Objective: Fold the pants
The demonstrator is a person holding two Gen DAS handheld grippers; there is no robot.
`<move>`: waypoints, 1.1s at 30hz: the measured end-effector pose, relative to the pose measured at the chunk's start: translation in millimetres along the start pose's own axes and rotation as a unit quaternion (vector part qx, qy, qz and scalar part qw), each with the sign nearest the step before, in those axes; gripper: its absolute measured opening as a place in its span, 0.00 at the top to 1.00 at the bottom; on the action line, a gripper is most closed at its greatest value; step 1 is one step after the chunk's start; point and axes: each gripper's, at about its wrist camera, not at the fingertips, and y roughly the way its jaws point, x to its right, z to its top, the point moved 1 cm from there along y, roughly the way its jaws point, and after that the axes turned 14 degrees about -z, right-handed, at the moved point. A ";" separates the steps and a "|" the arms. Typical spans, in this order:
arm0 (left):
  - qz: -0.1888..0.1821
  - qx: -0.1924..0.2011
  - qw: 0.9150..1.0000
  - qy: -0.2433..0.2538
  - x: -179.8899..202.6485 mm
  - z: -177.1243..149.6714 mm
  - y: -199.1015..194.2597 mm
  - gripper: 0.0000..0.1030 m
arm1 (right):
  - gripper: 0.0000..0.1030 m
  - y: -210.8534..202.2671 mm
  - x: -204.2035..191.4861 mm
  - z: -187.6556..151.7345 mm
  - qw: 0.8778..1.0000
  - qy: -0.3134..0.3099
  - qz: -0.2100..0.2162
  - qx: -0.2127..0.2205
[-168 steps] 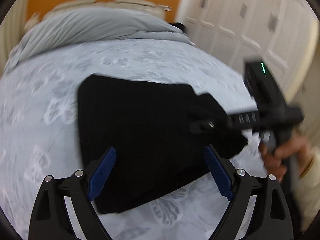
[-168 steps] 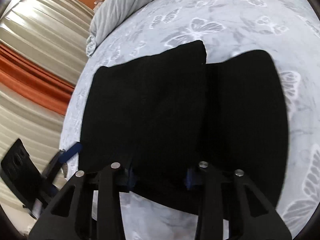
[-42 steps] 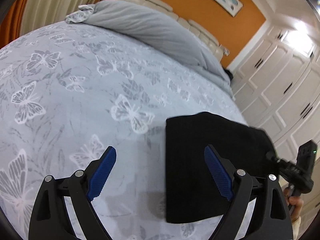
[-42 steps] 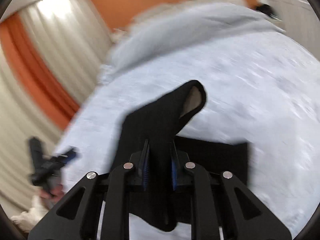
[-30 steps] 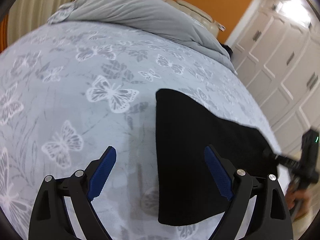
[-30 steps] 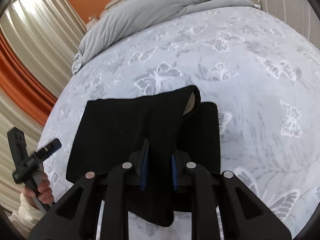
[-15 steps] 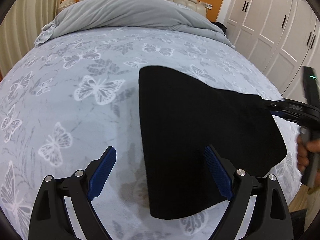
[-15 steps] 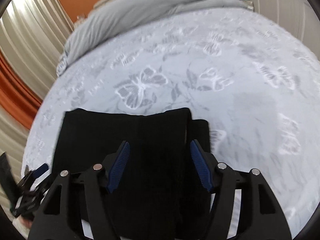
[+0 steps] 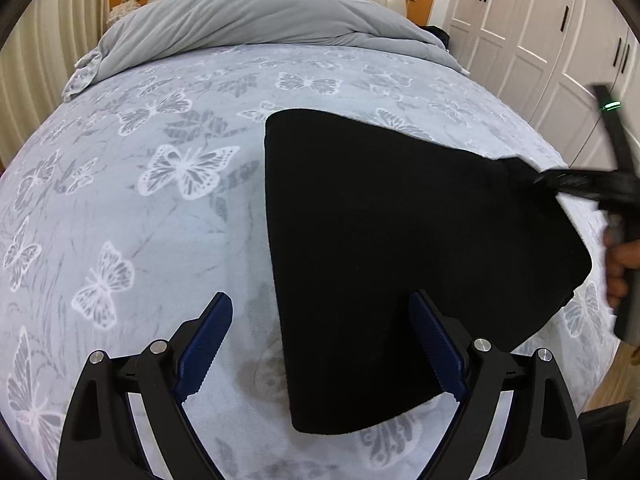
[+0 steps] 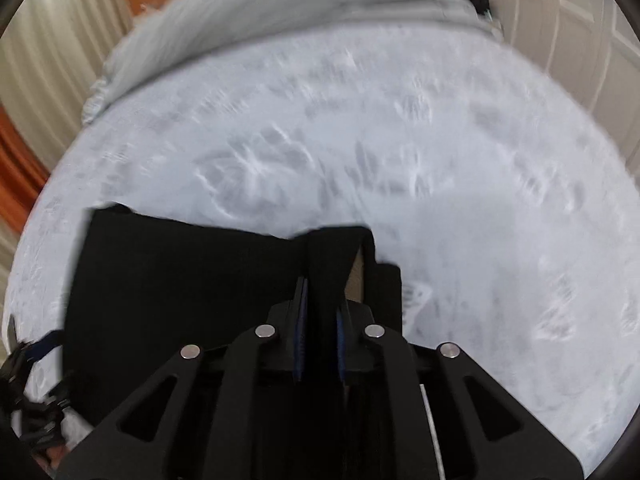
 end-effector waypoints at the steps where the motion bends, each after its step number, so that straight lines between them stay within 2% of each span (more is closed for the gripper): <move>1: 0.000 0.000 1.000 -0.001 0.0 -0.1 -0.6 0.15 | 0.86 -15.0 2.7 -7.9 1.000 0.005 0.023 0.000; 5: 0.009 0.001 1.000 0.003 0.5 -2.4 0.2 0.15 | 0.86 -30.1 -1.8 -47.1 0.998 -0.032 0.052 -0.026; 8: 0.013 0.001 1.000 0.006 1.9 -3.1 1.6 0.15 | 0.92 0.0 -6.0 -75.3 0.995 -0.067 0.025 -0.077; 11: 0.013 -0.002 1.000 0.007 3.4 -4.8 3.0 0.15 | 0.92 -5.2 16.6 -76.4 0.994 0.001 0.076 -0.076; 13: 0.000 0.002 1.000 0.004 4.1 -4.5 0.0 0.15 | 0.88 -19.1 27.2 -73.7 0.994 0.027 0.084 -0.063; 14: -0.019 0.004 1.000 -0.001 4.5 -4.2 -2.8 0.15 | 0.78 -23.8 28.3 -74.5 0.995 0.028 0.081 -0.058; 15: -0.042 0.007 0.999 -0.011 3.4 -3.2 -5.6 0.15 | 0.58 -26.5 29.2 -73.4 0.995 0.029 0.081 -0.054; 16: -0.070 0.007 0.997 -0.029 -0.1 -2.0 -6.7 0.14 | 0.45 -27.4 30.2 -71.3 0.995 0.036 0.077 -0.046; 17: -0.092 0.000 0.994 -0.056 -7.8 -1.3 -3.1 0.11 | 0.24 -26.9 29.5 -70.5 0.996 0.040 0.071 -0.042; 18: -0.099 -0.010 0.992 -0.080 -15.0 -1.6 3.3 0.11 | 0.18 -22.4 28.0 -69.1 0.996 0.040 0.061 -0.041; 19: -0.104 -0.019 0.989 -0.100 -22.0 -2.4 9.0 0.11 | 0.18 -13.1 25.0 -68.7 0.997 0.032 0.052 -0.049; 21: -0.125 -0.039 0.979 -0.157 -41.1 -5.5 26.5 0.10 | 0.13 5.9 20.9 -67.9 0.996 0.024 0.036 -0.077; 22: -0.142 -0.035 0.972 -0.184 -50.1 -7.0 33.1 0.10 | 0.13 16.2 18.6 -70.1 0.995 0.023 0.026 -0.090; 24: -0.159 -0.009 0.971 -0.175 -49.6 -3.2 33.0 0.14 | 0.27 32.3 16.3 -75.1 0.993 0.042 0.044 -0.097; 25: -0.179 -0.009 0.971 -0.159 -44.9 -0.3 35.9 0.44 | 0.34 28.5 14.2 -71.6 0.994 0.043 0.052 -0.090; 26: -0.185 -0.012 0.971 -0.149 -41.5 1.8 38.2 0.53 | 0.56 22.3 13.5 -67.6 0.994 0.040 0.056 -0.084; 27: -0.187 -0.007 0.971 -0.149 -41.7 2.9 36.4 0.59 | 0.62 12.2 12.9 -63.0 0.994 0.042 0.068 -0.073; 28: -0.196 0.002 0.969 -0.147 -41.8 5.7 29.7 0.67 | 0.63 0.8 11.5 -59.1 0.994 0.046 0.082 -0.062; 29: -0.206 0.010 0.967 -0.149 -42.0 10.3 17.7 0.70 | 0.64 -12.8 8.5 -55.2 0.993 0.044 0.099 -0.050; 31: -0.234 0.032 0.961 -0.146 -41.9 19.1 -12.2 0.71 | 0.64 -42.2 -7.6 -53.5 0.991 0.020 0.128 -0.024; 33: -0.231 0.055 0.963 -0.130 -43.1 20.4 -51.4 0.70 | 0.62 -47.8 -21.2 -59.2 0.988 0.007 0.150 -0.031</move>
